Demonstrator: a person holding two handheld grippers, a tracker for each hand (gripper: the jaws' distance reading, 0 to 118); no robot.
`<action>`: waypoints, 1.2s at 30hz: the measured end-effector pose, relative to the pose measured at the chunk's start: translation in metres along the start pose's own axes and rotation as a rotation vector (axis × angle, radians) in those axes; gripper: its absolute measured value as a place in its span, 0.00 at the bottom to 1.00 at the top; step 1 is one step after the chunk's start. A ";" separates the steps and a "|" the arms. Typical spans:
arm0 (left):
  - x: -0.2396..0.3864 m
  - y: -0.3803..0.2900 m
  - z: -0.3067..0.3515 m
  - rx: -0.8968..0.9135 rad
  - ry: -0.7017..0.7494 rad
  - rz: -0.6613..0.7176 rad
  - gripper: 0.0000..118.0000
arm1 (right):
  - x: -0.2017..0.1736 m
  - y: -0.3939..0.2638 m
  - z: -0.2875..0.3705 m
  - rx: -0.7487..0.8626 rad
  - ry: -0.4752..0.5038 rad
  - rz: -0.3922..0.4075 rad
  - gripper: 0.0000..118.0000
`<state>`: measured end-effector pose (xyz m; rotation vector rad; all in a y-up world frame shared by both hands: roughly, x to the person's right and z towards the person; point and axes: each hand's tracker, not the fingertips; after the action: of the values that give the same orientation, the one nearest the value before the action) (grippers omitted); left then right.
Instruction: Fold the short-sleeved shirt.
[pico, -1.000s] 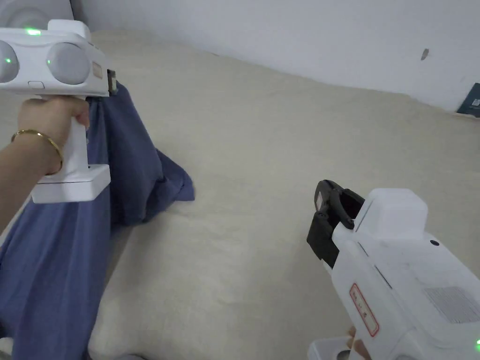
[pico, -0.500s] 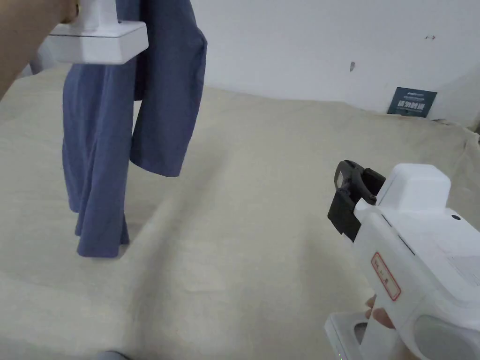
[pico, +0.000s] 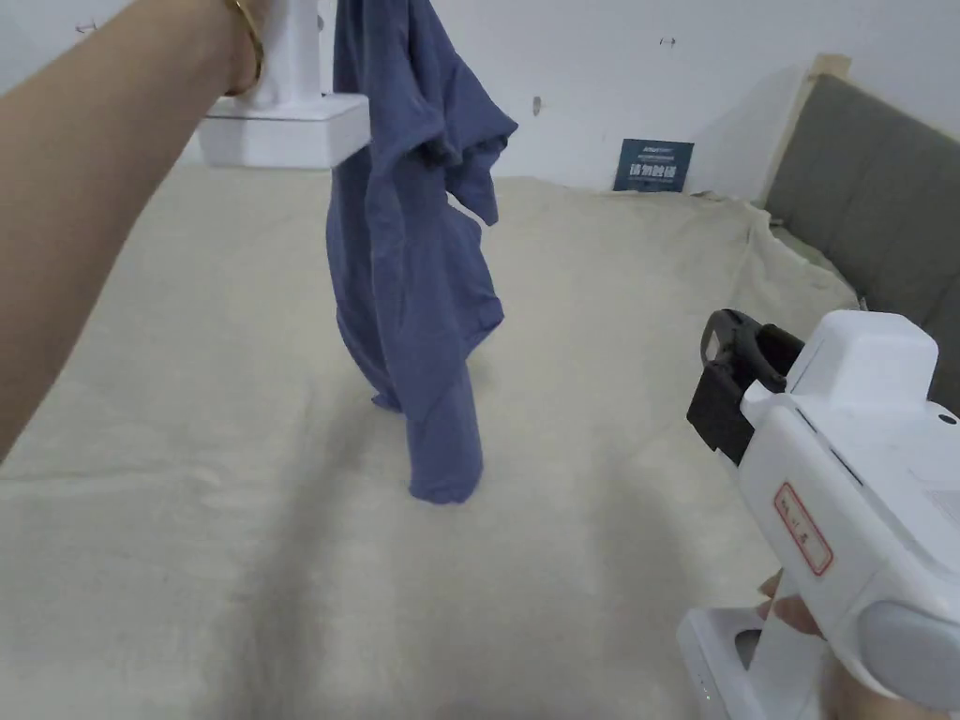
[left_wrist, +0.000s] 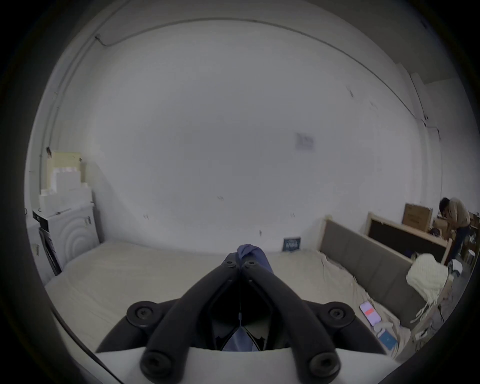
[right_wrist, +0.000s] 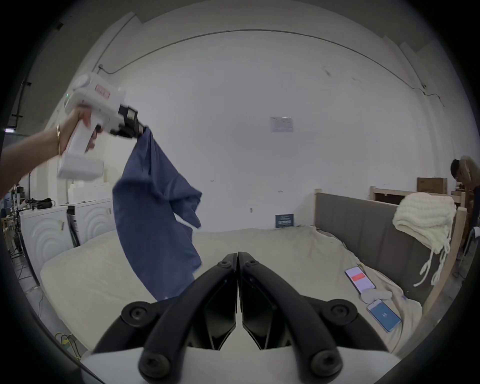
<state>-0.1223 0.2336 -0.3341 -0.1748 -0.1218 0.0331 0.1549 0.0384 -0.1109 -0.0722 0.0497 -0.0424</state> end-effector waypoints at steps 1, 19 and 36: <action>0.007 -0.015 -0.009 -0.028 -0.006 -0.008 0.00 | 0.004 -0.002 0.000 -0.008 -0.009 -0.007 0.00; 0.069 -0.342 -0.125 -0.723 0.004 -0.192 0.10 | 0.035 -0.051 -0.027 -0.174 -0.097 -0.031 0.00; -0.002 -0.223 -0.022 -0.103 0.049 0.037 0.97 | 0.015 -0.040 -0.051 -0.139 -0.053 -0.016 0.00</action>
<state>-0.1164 0.0104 -0.3168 -0.2803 -0.0715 0.0594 0.1659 -0.0056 -0.1600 -0.2130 -0.0009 -0.0526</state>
